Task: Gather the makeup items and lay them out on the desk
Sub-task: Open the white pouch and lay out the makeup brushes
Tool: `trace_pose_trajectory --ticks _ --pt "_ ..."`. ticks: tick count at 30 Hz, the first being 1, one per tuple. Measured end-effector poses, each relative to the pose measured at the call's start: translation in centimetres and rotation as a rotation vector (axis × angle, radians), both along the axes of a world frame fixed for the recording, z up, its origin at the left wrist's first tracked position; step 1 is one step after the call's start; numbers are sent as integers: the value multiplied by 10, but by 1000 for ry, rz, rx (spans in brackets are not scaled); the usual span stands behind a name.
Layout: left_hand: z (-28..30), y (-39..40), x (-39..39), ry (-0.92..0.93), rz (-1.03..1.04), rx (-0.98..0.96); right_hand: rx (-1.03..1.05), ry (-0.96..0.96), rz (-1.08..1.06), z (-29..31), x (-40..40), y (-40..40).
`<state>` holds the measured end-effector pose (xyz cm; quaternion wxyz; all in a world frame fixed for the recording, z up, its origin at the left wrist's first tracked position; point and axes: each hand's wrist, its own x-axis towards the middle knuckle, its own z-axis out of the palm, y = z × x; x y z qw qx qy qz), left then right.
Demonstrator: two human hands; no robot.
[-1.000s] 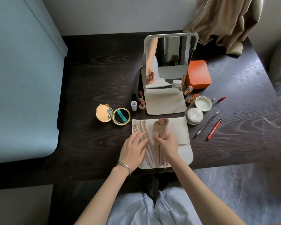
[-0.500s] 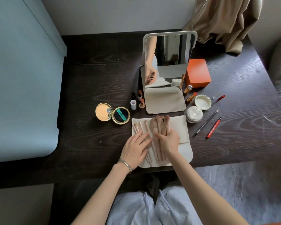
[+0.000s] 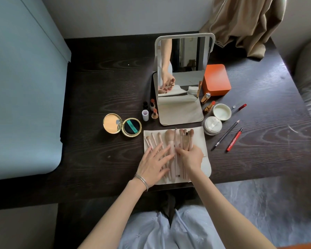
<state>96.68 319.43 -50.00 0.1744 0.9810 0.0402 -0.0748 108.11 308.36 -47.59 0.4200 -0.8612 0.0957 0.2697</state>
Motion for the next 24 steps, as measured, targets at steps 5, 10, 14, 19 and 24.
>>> trace_pose_trajectory --ticks 5,10,14,19,24 --pt "-2 -4 3 22 2 16 -62 -57 88 -1 -3 -2" --pt "-3 -3 3 35 -5 14 -91 -107 193 -1 -3 -2" --pt "-6 0 3 49 -24 30 -15 -42 194 -1 3 -2" --pt "-7 0 2 35 -25 24 -3 40 125 -1 7 -10" --pt "-5 -1 2 63 -26 54 -36 42 75 -2 -1 -13"
